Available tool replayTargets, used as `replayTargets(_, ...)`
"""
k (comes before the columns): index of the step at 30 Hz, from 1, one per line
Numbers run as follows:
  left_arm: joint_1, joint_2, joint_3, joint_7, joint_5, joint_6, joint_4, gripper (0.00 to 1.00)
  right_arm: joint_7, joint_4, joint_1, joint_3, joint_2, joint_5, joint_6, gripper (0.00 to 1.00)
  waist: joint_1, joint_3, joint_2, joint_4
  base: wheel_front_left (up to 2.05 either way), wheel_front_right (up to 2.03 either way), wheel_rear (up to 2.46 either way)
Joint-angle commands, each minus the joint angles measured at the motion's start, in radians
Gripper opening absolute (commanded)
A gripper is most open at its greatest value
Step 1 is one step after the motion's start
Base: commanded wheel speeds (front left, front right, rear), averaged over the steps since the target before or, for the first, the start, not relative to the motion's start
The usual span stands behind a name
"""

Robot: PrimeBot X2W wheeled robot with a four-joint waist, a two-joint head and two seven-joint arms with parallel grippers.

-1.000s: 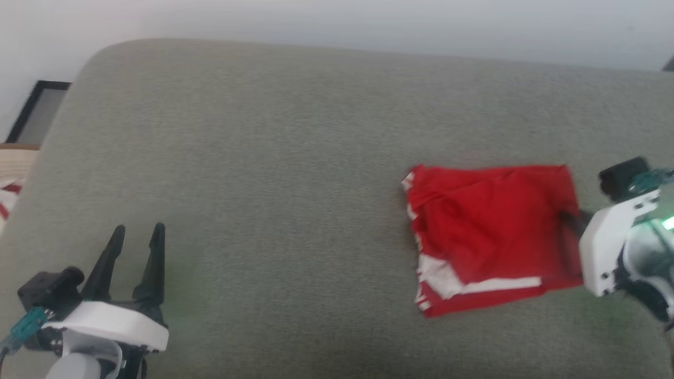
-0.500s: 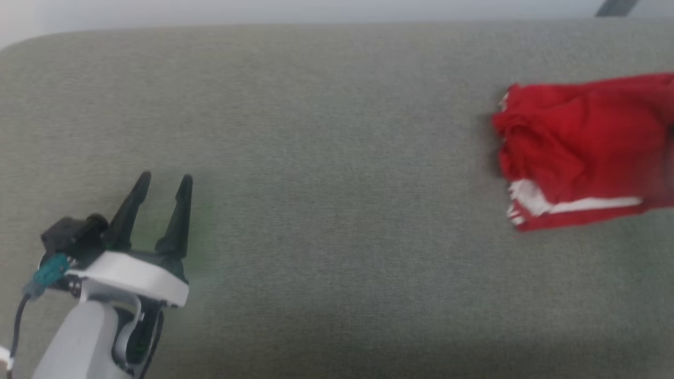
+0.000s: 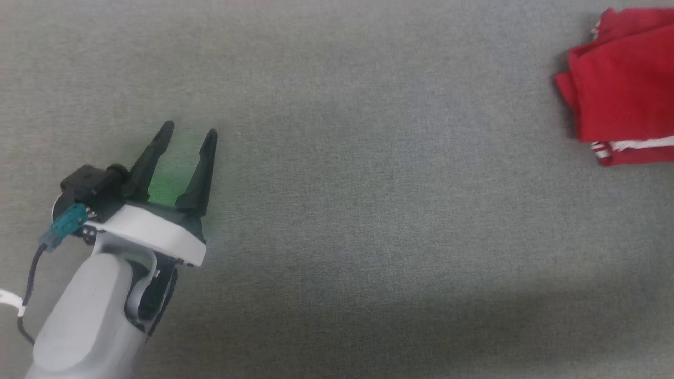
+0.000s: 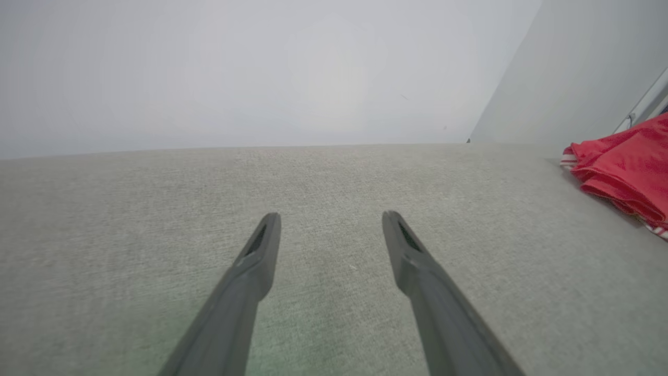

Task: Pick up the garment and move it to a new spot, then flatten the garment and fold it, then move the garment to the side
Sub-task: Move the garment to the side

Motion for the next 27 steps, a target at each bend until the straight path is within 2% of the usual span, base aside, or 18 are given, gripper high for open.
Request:
replayTargets(1, -0.024, 0.004, -0.007, -0.001, 0.006, -0.004, 0.004, 1.0, -0.018, 0.021, -0.031, -0.003, -0.014, -0.026, -0.002, 0.0, 0.0, 0.022, 0.0, -0.014, 0.0, 0.0, 0.0)
replayTargets(7, -0.075, 0.009, -0.037, 0.001, 0.006, -0.006, 0.011, 1.0, -0.062, 0.106, -0.095, -0.014, -0.04, -0.126, -0.002, 0.0, 0.0, 0.067, 0.0, -0.023, 0.0, 0.0, 0.0)
replayTargets(13, -0.116, 0.009, -0.068, -0.003, 0.0, -0.006, 0.022, 1.0, -0.09, 0.2, -0.141, -0.042, -0.022, -0.199, -0.002, 0.0, 0.0, 0.105, 0.0, -0.012, 0.0, 0.0, 0.0)
replayTargets(27, -0.163, 0.023, -0.102, -0.013, -0.025, -0.006, 0.049, 1.0, -0.148, 0.407, -0.204, -0.114, 0.098, -0.36, -0.002, 0.0, 0.0, 0.143, 0.0, 0.011, 0.0, 0.0, 0.0)
